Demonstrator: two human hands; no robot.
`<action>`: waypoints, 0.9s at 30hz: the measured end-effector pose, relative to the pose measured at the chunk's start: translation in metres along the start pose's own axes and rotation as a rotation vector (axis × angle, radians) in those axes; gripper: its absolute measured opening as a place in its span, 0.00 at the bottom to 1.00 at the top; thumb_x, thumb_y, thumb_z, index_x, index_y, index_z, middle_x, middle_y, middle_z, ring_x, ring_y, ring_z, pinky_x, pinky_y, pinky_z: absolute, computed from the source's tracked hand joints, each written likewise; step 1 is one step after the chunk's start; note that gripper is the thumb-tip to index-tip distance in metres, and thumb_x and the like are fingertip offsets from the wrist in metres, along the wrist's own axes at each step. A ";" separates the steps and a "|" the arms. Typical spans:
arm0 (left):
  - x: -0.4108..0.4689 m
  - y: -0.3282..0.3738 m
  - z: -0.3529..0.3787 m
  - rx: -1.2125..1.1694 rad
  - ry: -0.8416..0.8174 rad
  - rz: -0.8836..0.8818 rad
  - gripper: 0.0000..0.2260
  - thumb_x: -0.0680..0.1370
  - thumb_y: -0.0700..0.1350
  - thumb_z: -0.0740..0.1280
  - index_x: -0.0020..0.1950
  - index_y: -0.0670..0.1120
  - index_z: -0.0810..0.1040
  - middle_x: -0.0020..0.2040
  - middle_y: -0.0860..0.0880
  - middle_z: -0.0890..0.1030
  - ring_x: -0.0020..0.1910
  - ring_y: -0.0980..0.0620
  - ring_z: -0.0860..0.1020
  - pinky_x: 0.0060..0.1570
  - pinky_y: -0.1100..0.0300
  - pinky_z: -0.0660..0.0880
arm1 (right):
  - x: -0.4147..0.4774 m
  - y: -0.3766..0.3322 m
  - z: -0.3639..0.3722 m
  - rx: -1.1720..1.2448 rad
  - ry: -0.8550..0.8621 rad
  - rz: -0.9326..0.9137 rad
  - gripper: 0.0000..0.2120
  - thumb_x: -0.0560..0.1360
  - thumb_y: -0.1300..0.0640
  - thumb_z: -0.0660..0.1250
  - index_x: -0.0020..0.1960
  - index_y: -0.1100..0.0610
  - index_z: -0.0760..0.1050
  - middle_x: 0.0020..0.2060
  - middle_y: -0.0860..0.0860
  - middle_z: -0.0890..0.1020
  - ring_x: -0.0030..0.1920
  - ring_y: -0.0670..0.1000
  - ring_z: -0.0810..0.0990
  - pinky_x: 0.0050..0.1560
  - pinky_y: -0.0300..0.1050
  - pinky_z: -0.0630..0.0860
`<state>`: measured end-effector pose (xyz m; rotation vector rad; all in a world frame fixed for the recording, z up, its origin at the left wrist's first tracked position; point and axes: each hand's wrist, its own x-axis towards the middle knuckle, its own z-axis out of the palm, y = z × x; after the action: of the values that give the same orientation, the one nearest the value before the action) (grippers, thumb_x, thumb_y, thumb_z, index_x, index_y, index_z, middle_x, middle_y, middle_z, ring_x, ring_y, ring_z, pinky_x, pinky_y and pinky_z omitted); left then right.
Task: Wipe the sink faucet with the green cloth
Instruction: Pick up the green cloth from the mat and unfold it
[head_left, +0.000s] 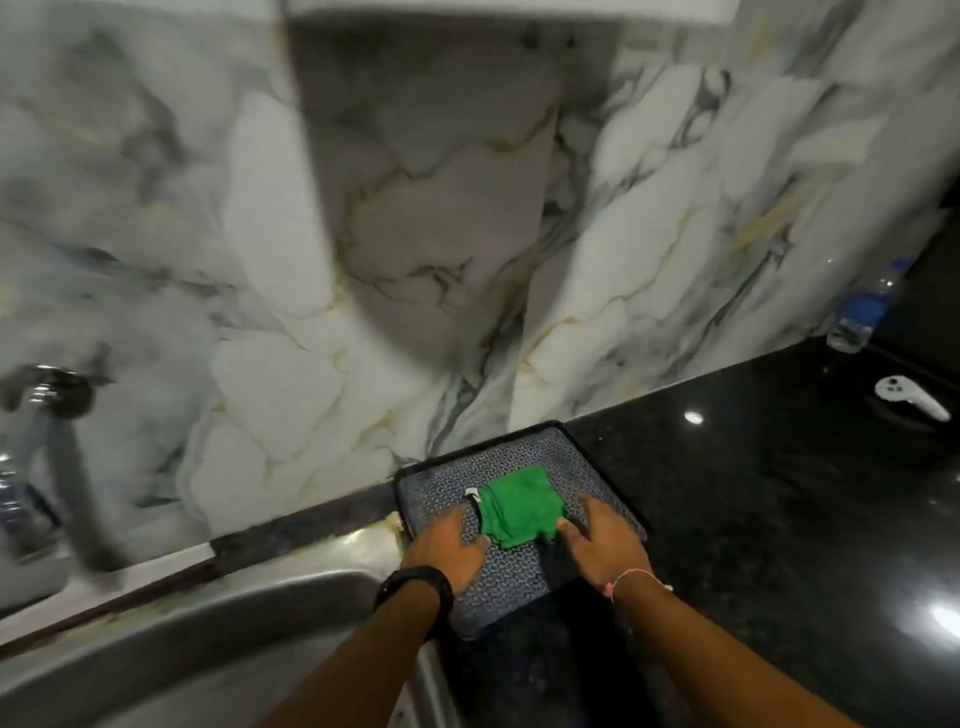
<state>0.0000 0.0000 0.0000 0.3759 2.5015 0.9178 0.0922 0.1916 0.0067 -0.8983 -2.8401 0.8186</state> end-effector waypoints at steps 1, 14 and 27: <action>0.018 0.003 0.016 -0.067 0.001 -0.018 0.29 0.79 0.53 0.67 0.79 0.47 0.66 0.73 0.44 0.75 0.72 0.44 0.74 0.72 0.54 0.71 | 0.017 0.010 0.009 0.026 0.004 0.015 0.30 0.77 0.46 0.64 0.74 0.60 0.65 0.70 0.59 0.74 0.69 0.58 0.73 0.69 0.49 0.68; 0.115 0.010 0.067 -0.503 0.014 -0.251 0.15 0.75 0.41 0.74 0.60 0.38 0.83 0.58 0.37 0.85 0.56 0.39 0.84 0.58 0.41 0.82 | 0.113 0.027 0.075 0.332 -0.051 0.234 0.27 0.70 0.54 0.74 0.66 0.61 0.74 0.61 0.62 0.82 0.61 0.61 0.80 0.66 0.53 0.74; 0.063 0.015 0.026 -0.922 0.016 -0.225 0.08 0.76 0.39 0.72 0.55 0.46 0.80 0.56 0.43 0.85 0.48 0.44 0.83 0.43 0.51 0.82 | 0.069 -0.019 0.042 1.207 -0.329 0.336 0.13 0.78 0.62 0.62 0.60 0.59 0.78 0.52 0.59 0.85 0.51 0.58 0.85 0.52 0.54 0.83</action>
<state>-0.0401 0.0503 -0.0275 -0.2100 1.8028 1.8019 0.0165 0.1960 -0.0271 -1.0049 -1.7017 2.4372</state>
